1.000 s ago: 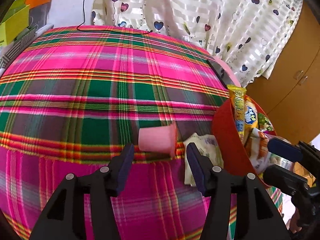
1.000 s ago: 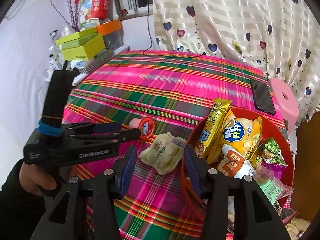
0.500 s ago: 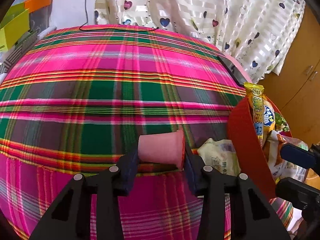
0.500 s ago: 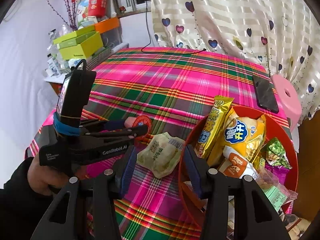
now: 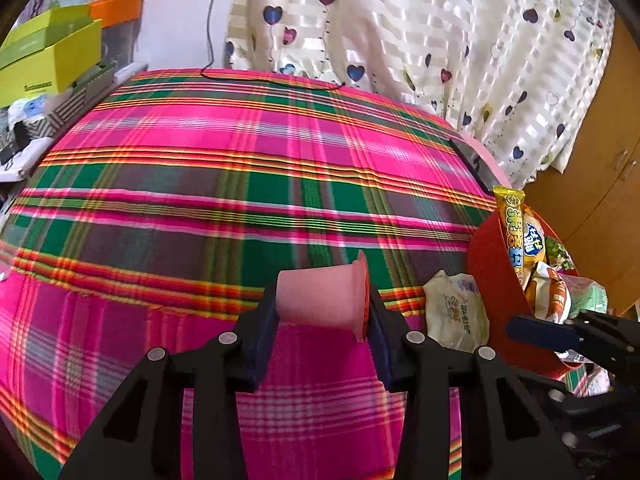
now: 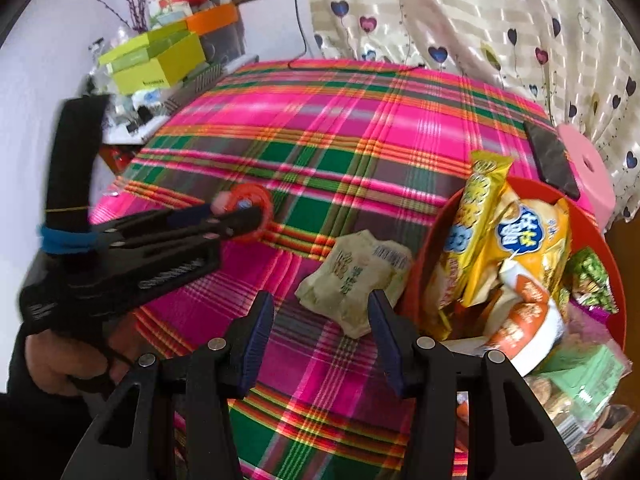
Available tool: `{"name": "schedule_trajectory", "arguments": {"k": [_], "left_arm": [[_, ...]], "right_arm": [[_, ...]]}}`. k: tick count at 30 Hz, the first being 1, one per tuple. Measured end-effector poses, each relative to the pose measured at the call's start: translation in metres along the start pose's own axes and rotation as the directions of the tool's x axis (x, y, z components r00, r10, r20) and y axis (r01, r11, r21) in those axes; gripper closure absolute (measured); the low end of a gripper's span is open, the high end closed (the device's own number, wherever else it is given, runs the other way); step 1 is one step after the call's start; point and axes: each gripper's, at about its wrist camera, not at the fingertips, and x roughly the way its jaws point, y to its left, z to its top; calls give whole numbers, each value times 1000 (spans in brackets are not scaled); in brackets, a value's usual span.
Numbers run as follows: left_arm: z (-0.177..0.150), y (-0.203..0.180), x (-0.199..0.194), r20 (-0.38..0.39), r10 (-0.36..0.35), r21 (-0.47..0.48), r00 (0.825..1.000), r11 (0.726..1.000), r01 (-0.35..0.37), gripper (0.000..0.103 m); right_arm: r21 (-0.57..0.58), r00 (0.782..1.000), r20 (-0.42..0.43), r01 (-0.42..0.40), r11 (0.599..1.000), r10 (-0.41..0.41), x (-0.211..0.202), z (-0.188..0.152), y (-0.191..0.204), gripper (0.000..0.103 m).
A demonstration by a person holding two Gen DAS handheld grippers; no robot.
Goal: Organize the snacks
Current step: 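Grasp the pale green barcode pouch with the right tool and lift it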
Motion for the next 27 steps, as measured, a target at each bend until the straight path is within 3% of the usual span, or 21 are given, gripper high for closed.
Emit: {"name": "schedule_trajectory", "arguments": {"k": [6,12,19,23,27], "left_arm": [[-8,18,-14,20,1,-28,1000,1000,0,61],[-14,31,-23,28,-9,-58,1000,998,11,61],[-17,41,-30,41,-18,-85,999,996,22,61],[-18,45,-33,46,-23,-96,999,995,27,61],[-19,50,-37,53,-23,-108,998,994,28,61]], "right_arm": [[56,994,-87,70,996,-65,24,4,0,55],[54,990,-92,110,992,-105,36,15,6,52],[15,996,-78,33,999,-31,44,24,18,41],[-9,991,-72,-115,993,114,43,25,26,41],[10,997,-40,-59,998,59,40,26,26,41]]}}
